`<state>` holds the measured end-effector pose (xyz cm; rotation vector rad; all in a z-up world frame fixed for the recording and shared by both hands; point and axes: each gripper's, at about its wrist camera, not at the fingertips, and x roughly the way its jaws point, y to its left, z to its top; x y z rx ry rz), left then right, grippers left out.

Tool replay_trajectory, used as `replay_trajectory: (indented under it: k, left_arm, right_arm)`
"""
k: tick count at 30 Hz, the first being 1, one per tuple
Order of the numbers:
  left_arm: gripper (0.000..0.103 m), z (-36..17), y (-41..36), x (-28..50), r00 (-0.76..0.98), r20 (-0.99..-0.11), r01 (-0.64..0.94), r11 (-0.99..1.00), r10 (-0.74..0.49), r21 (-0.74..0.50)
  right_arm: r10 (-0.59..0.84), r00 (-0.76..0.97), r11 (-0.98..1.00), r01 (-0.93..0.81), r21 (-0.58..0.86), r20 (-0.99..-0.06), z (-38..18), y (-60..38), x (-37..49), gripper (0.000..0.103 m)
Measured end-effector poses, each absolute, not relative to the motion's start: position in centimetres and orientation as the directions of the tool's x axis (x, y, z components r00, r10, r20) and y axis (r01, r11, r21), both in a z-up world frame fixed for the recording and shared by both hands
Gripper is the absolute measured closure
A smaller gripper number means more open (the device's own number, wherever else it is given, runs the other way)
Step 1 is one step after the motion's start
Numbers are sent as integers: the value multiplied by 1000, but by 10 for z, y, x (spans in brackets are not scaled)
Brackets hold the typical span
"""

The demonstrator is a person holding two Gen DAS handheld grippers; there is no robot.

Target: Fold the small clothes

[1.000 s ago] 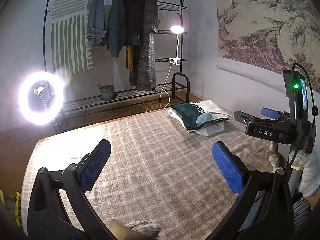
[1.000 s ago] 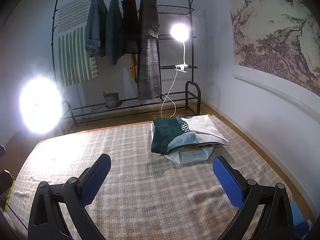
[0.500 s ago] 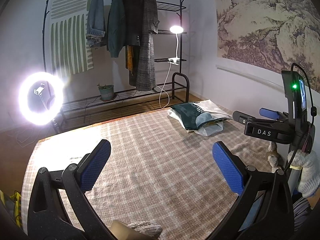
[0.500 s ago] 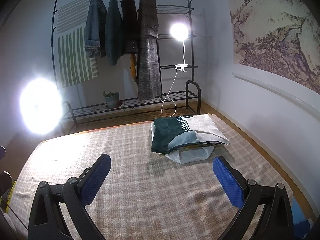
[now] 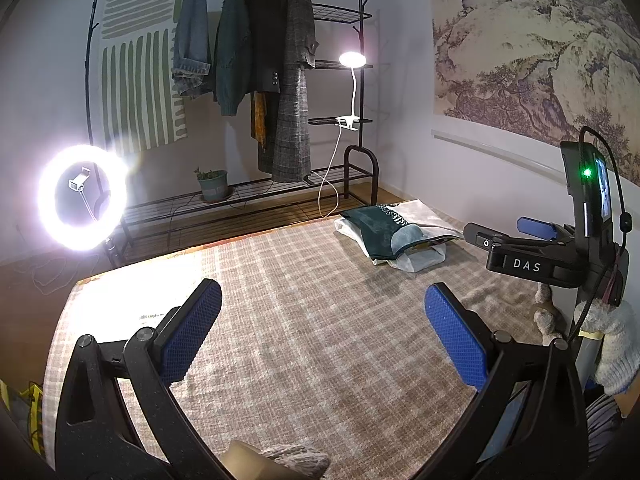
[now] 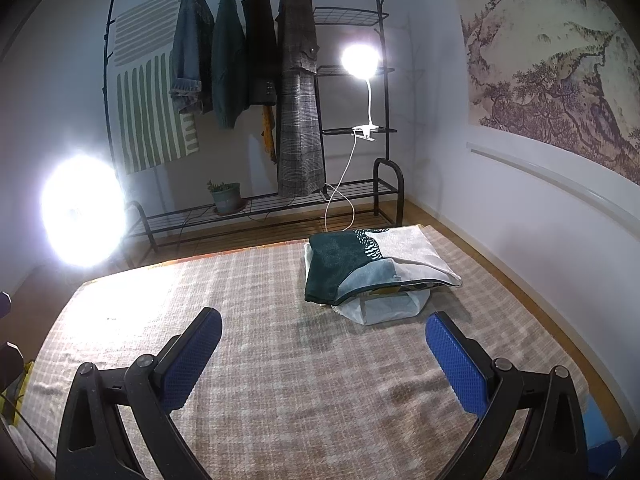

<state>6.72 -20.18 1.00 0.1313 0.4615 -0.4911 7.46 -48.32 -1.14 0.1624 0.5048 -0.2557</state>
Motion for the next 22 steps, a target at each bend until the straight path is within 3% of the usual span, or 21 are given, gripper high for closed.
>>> replay_trajectory:
  k: [22]
  left_arm:
    - [0,3,-199,66,789,-455,461,887,-412,-5]
  right_arm:
    - [-193,844,959,271,87,-500,-13,-479,74,0]
